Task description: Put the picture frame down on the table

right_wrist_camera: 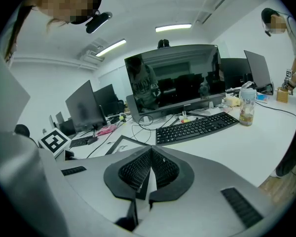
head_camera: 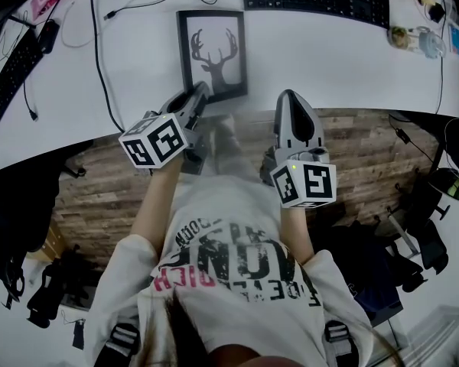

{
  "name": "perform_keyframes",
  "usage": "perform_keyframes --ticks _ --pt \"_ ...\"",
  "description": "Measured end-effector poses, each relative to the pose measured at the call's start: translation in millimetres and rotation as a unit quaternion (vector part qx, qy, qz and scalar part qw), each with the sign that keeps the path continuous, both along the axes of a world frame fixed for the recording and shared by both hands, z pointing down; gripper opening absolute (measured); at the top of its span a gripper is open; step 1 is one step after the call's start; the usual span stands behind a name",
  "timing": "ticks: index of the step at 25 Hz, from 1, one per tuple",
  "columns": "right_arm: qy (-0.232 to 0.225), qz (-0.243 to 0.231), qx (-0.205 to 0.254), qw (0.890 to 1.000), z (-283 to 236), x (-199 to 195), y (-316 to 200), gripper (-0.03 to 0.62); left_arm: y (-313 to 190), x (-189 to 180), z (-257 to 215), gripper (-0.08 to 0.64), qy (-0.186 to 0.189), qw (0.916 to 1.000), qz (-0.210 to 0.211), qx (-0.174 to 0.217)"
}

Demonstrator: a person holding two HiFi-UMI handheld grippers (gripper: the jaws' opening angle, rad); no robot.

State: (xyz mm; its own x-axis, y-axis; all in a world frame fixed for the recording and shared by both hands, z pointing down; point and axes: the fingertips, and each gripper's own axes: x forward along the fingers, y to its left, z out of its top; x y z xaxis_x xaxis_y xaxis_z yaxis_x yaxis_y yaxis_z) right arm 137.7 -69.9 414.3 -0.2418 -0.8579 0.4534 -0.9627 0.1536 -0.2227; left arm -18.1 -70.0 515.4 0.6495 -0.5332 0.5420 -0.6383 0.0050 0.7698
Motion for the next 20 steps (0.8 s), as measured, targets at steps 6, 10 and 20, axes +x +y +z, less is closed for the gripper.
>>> perform_keyframes --ticks 6,10,20 --pt "0.0 -0.004 0.0 1.0 0 -3 -4 0.0 -3 -5 7 0.048 -0.004 0.9999 0.0 -0.013" --pt "0.001 -0.008 0.001 1.0 -1 -5 -7 0.0 -4 -6 11 0.057 -0.011 0.9997 0.002 -0.02" --pt "0.001 -0.015 0.001 1.0 -4 -6 -12 0.0 -4 -15 24 0.104 -0.065 0.9976 0.014 -0.02"
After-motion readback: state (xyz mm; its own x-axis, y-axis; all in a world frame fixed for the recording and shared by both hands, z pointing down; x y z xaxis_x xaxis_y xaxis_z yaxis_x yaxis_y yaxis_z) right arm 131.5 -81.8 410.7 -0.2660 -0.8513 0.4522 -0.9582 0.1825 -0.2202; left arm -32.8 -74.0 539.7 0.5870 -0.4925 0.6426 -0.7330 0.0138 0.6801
